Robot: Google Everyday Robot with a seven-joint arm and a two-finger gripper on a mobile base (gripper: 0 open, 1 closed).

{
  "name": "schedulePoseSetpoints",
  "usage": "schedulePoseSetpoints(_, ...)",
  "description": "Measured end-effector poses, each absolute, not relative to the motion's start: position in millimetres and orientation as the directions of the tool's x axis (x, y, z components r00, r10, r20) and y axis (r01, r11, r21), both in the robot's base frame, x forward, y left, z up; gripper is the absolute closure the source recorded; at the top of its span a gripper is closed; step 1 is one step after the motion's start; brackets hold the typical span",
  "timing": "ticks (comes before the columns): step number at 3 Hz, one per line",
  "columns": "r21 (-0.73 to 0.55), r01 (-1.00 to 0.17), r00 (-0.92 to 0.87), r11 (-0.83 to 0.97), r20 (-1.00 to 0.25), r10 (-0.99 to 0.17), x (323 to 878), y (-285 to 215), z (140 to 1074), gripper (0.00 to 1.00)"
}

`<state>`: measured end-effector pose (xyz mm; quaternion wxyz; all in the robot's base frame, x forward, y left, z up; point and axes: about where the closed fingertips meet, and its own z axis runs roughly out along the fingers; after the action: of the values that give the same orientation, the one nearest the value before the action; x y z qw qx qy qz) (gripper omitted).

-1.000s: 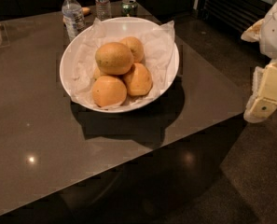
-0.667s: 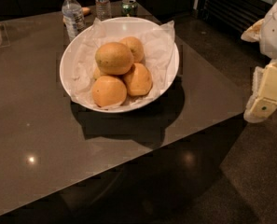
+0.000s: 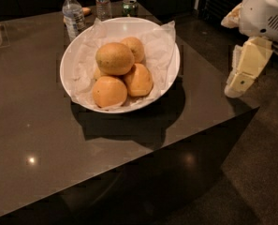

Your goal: Pick orange from white bowl

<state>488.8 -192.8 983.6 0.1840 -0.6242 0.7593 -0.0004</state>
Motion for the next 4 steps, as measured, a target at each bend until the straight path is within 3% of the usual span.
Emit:
schedulePoseSetpoints(2, -0.241, -0.945, -0.151, 0.222, -0.283, -0.947, 491, -192, 986, 0.0)
schedulePoseSetpoints(4, -0.253, -0.952, -0.067, 0.171, -0.371, -0.926, 535, -169, 992, 0.0)
